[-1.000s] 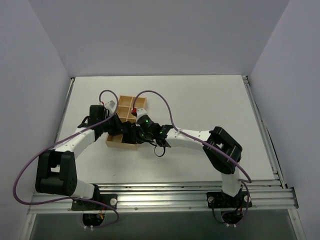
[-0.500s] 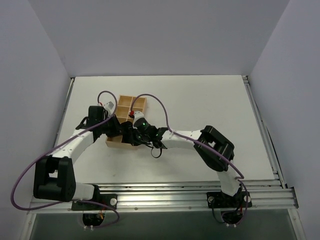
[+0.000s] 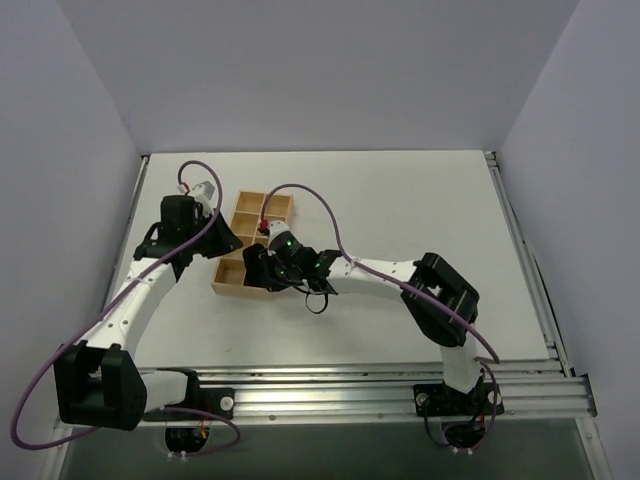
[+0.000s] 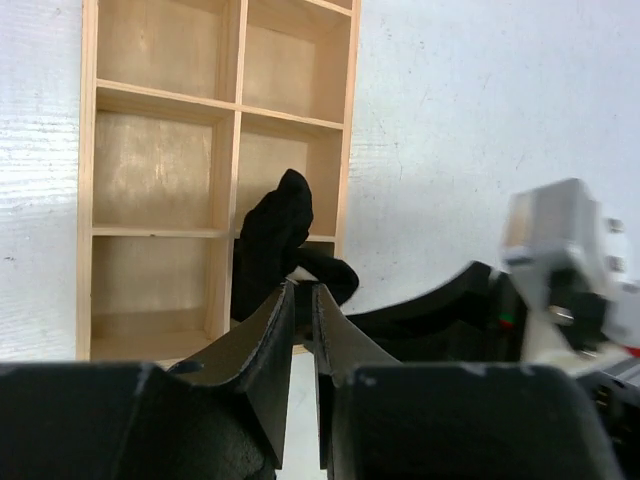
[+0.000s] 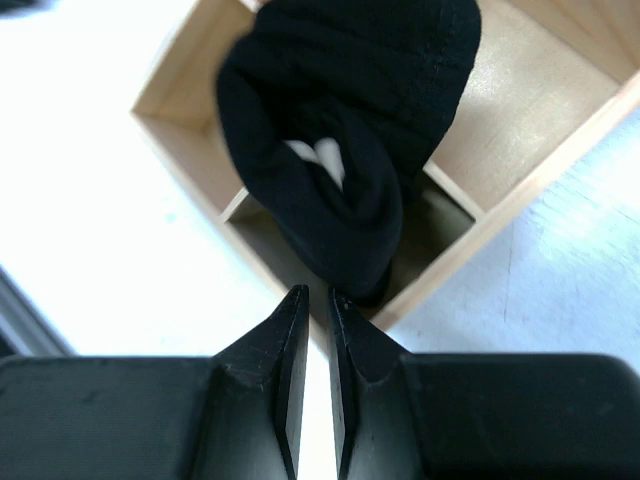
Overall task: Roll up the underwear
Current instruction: Place the rolled underwear into the container
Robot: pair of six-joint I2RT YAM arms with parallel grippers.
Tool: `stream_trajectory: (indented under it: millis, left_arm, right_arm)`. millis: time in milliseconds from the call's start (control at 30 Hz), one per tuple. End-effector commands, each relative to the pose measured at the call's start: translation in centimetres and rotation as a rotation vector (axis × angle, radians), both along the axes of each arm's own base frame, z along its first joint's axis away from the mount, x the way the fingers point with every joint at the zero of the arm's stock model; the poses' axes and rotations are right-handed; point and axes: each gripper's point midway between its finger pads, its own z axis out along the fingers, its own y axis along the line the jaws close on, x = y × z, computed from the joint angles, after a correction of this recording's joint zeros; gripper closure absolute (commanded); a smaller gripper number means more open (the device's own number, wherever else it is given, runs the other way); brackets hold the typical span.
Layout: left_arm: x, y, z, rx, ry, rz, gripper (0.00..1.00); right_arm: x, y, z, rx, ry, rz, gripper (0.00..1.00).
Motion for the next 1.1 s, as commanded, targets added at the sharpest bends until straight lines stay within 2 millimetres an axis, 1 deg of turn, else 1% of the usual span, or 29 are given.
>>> stream_trajectory:
  millis: [0, 67, 100, 133, 167, 200, 233, 267, 300, 333, 367, 400, 433, 467, 500, 533, 600, 633, 667, 700, 800, 833, 867, 933, 1000, 1033, 1067]
  left_arm:
    - [-0.3, 0.3, 0.3, 0.022, -0.009, -0.002, 0.79]
    - [-0.6, 0.0, 0.2, 0.015, -0.01, -0.013, 0.79]
    - [-0.8, -0.6, 0.4, 0.012, -0.016, -0.031, 0.79]
    - [-0.9, -1.0, 0.6, 0.013, -0.022, -0.045, 0.79]
    - [-1.1, -1.5, 0.7, 0.015, -0.025, -0.063, 0.79]
    - [-1.5, -2.7, 0.8, 0.016, -0.028, -0.101, 0.79]
    - [-1.7, -3.4, 0.7, 0.02, -0.028, -0.123, 0.79]
    - [-1.8, -4.0, 1.0, 0.026, -0.035, -0.137, 0.79]
    - [-1.9, -4.6, 0.9, 0.038, -0.031, -0.146, 0.79]
    - [-2.4, -5.9, 0.6, 0.046, -0.023, -0.168, 0.79]
    - [-2.4, -6.5, 0.6, 0.044, -0.023, -0.177, 0.79]
    - [-2.4, -7.2, 0.6, 0.037, -0.03, -0.187, 0.79]
    - [-2.7, -8.3, 0.2, 0.031, -0.018, -0.208, 0.79]
    - [-2.7, -8.8, 0.0, 0.032, -0.014, -0.217, 0.79]
    - [-2.6, -9.4, 0.3, 0.026, -0.025, -0.229, 0.79]
    - [-2.5, -9.8, -0.3, 0.031, -0.013, -0.24, 0.79]
    - [-2.8, -10.7, -0.8, 0.038, 0.002, -0.275, 0.8]
    - [-2.9, -10.8, -1.7, 0.062, 0.021, -0.29, 0.81]
    - [-3.1, -10.9, -2.0, 0.079, 0.031, -0.299, 0.82]
    - [-3.4, -10.5, -2.6, 0.106, 0.048, -0.292, 0.83]
    - [-4.2, -9.6, -3.5, 0.14, 0.051, -0.292, 0.83]
    - [-4.3, -9.0, -4.0, 0.165, 0.056, -0.28, 0.82]
    - [-4.3, -8.6, -4.3, 0.186, 0.056, -0.27, 0.82]
    - [-3.7, -7.3, -5.1, 0.242, 0.064, -0.23, 0.82]
    - [-2.7, -6.5, -5.5, 0.259, 0.066, -0.2, 0.82]
    - [-2.4, -6.2, -6.3, 0.272, 0.082, -0.196, 0.82]
    - [-1.9, -6.2, -6.5, 0.275, 0.081, -0.197, 0.83]
  right_arm:
    - [-1.4, -1.0, 6.2, 0.065, -0.045, 0.027, 0.9]
    - [-2.1, -1.9, 7.0, 0.067, -0.042, 0.015, 0.89]
    - [-2.5, -2.6, 8.2, 0.087, -0.045, -0.001, 0.89]
    - [-2.8, -3.2, 8.6, 0.088, -0.044, -0.012, 0.89]
    - [-2.7, -4.0, 10.3, 0.105, -0.068, -0.039, 0.89]
    - [-2.8, -4.8, 10.4, 0.102, -0.064, -0.069, 0.89]
    - [-2.7, -5.8, 10.6, 0.084, -0.062, -0.097, 0.89]
    - [-2.2, -6.9, 11.9, 0.091, -0.092, -0.144, 0.89]
    - [-2.1, -7.3, 12.5, 0.096, -0.103, -0.16, 0.89]
    - [-2.3, -8.4, 12.3, 0.058, -0.103, -0.167, 0.89]
    - [-2.3, -9.0, 13.2, 0.062, -0.12, -0.179, 0.89]
    - [-1.8, -9.7, 13.3, 0.043, -0.137, -0.21, 0.89]
    - [-1.8, -10.3, 13.2, 0.023, -0.132, -0.222, 0.88]
    - [-1.4, -10.8, 13.5, 0.022, -0.132, -0.233, 0.88]
    - [-1.4, -11.1, 13.5, 0.017, -0.126, -0.233, 0.89]
    - [-1.4, -11.4, 13.6, 0.01, -0.126, -0.235, 0.89]
    - [-1.3, -11.9, 14.4, 0.02, -0.146, -0.238, 0.89]
    - [-1.2, -12.1, 14.7, 0.024, -0.15, -0.243, 0.89]
    - [-1.2, -12.5, 15.0, 0.026, -0.156, -0.245, 0.89]
    - [-0.8, -13.0, 15.0, 0.027, -0.154, -0.26, 0.9]
    - [-0.8, -14.1, 15.1, 0.022, -0.15, -0.268, 0.9]
    - [-0.6, -14.5, 15.0, 0.02, -0.151, -0.278, 0.9]
    - [-0.6, -14.7, 15.3, 0.03, -0.156, -0.282, 0.9]
    - [-0.6, -15.1, 15.1, 0.036, -0.152, -0.297, 0.9]
    - [-0.6, -15.2, 15.0, 0.042, -0.151, -0.296, 0.9]
    - [-0.6, -15.2, 15.0, 0.042, -0.151, -0.296, 0.9]
    - [-0.6, -15.2, 14.9, 0.04, -0.149, -0.298, 0.9]
